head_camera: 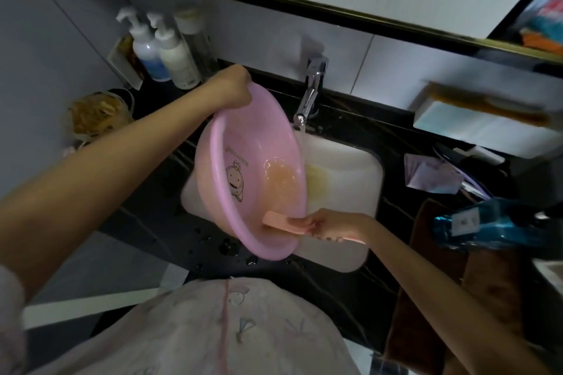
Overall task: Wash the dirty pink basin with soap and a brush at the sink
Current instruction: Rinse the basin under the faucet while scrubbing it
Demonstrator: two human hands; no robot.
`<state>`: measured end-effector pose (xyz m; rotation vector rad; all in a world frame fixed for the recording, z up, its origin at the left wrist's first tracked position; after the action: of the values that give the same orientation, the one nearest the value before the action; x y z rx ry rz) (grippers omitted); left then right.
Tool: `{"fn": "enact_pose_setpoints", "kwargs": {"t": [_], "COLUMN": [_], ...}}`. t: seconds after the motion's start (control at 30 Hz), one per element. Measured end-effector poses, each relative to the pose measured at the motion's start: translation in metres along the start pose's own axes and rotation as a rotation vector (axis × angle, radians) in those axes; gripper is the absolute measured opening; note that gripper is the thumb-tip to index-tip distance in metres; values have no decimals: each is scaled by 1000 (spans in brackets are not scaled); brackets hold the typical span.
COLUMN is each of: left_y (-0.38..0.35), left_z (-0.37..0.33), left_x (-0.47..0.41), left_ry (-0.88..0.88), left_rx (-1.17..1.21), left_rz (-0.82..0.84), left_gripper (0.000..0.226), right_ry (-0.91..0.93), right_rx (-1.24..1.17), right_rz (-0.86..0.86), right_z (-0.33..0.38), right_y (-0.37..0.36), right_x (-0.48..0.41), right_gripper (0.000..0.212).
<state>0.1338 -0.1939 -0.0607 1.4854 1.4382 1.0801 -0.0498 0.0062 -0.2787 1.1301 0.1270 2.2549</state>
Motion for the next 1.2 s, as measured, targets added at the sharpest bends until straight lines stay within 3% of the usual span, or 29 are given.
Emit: {"fn": "enact_pose_setpoints", "kwargs": {"t": [0.13, 0.3, 0.43, 0.53, 0.63, 0.7, 0.83, 0.87, 0.97, 1.03, 1.13, 1.2], "left_y": [-4, -4, -4, -4, -2, -2, -2, -2, -1, -1, 0, 0], "left_z": [3, 1, -5, -6, -8, -7, -8, -9, -9, -8, -7, -8], "left_x": [1, -1, 0, 0, 2, 2, 2, 2, 2, 2, 2, 2], "left_ry": [15, -9, -34, -37, -55, -59, -57, -61, -65, -64, -59, -61], "left_rx": [-5, -15, -36, -65, -83, -100, -120, -123, -131, -140, -136, -136], "left_rz": [4, 24, 34, 15, -1, -3, 11, 14, 5, 5, -3, -8], "left_gripper": [34, 34, 34, 34, 32, 32, 33, 33, 33, 33, 35, 35], "right_ry": [-56, -63, 119, 243, 299, 280, 138, 152, 222, 235, 122, 106], "right_rx": [-6, 178, 570, 939, 1108, 1075, 823, 839, 1041, 993, 776, 753], "right_rz": [69, -111, -346, -474, -639, -648, -318, -304, -527, -655, -478, -460], "right_z": [-8, -14, 19, 53, 80, 82, 48, 51, 76, 88, 65, 59], "right_y": [4, 59, 113, 137, 159, 165, 132, 130, 153, 163, 146, 139], "right_x": [0, -45, -66, -68, -59, -58, -65, -64, -65, -61, -71, -70], "right_gripper": [60, 62, 44, 53, 61, 59, 47, 47, 54, 55, 37, 36]}}
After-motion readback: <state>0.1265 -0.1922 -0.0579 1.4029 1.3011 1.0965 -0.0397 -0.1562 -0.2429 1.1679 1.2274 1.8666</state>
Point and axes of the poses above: each hand's wrist, its own x-axis away from the middle knuckle, its own y-axis out of the back of the hand, z = x × y, the point moved 10 cm from there along -x, towards the middle knuckle, and after that the axes turned 12 degrees about -z, right-handed, at the moved point
